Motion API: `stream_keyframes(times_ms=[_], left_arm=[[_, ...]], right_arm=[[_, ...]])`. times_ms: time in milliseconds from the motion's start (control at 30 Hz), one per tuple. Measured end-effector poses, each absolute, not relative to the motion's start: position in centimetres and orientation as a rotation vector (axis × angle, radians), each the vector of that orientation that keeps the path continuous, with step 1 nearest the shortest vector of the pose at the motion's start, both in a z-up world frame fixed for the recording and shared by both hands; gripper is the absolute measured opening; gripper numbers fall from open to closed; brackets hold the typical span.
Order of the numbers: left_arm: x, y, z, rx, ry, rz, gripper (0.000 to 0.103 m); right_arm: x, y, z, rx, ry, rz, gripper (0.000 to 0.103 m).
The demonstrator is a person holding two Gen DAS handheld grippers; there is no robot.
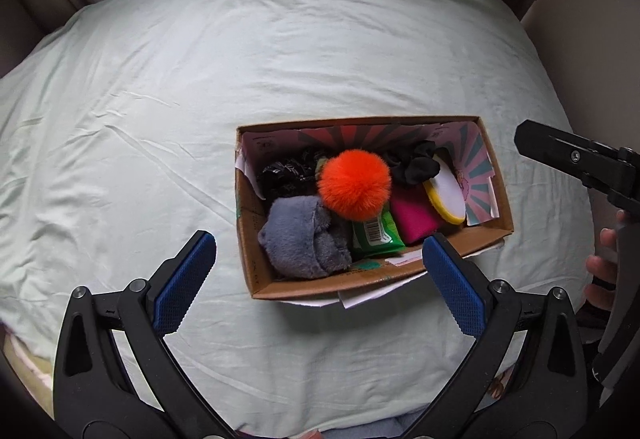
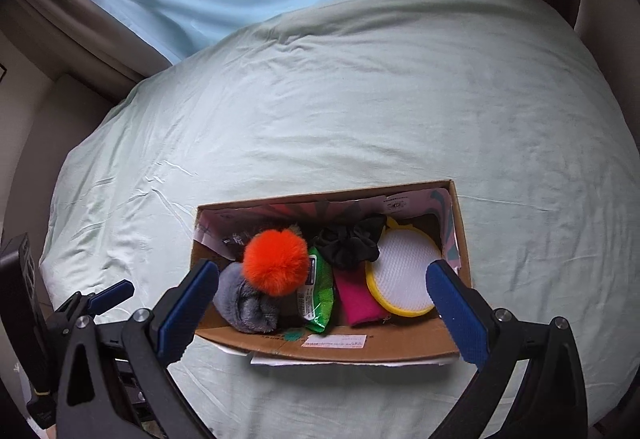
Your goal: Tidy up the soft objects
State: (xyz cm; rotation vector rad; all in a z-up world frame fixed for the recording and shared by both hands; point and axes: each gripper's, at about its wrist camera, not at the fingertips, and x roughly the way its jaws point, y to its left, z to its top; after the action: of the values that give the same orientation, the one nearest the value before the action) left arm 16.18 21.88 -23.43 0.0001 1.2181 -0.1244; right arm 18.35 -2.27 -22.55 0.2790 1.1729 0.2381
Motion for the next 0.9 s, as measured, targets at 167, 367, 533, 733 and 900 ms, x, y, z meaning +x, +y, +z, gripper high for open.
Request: stream_keyframes(times_ms=[167, 367, 533, 733, 900], left_arm=[[13.9, 22.2, -17.4, -0.017, 1.114, -0.113, 0.103], [11.0, 21.3, -8.9, -0.041, 0.925, -0.081, 0.103], [8.4, 19.5, -3.5, -0.028, 0.782, -0.057, 0.103], [5.7, 17.1, 0.2, -0.018, 0.682, -0.055, 0.103], [4.0, 15.5, 1.7, -0.018, 0.621, -0.048, 0.103]], right_arm=[[15.4, -3.6, -17.4, 0.188, 1.071, 0.192, 0.103], [11.0, -5.3, -11.1, 0.104, 0.942, 0.17, 0.103], [7.9, -6.7, -5.8, 0.105, 0.855, 0.161, 0.103], [5.0, -8.6, -1.1, 0.054, 0.73, 0.101, 0.103], [3.8, -10.0, 0.5, 0.049, 0.684, 0.072, 0.103]])
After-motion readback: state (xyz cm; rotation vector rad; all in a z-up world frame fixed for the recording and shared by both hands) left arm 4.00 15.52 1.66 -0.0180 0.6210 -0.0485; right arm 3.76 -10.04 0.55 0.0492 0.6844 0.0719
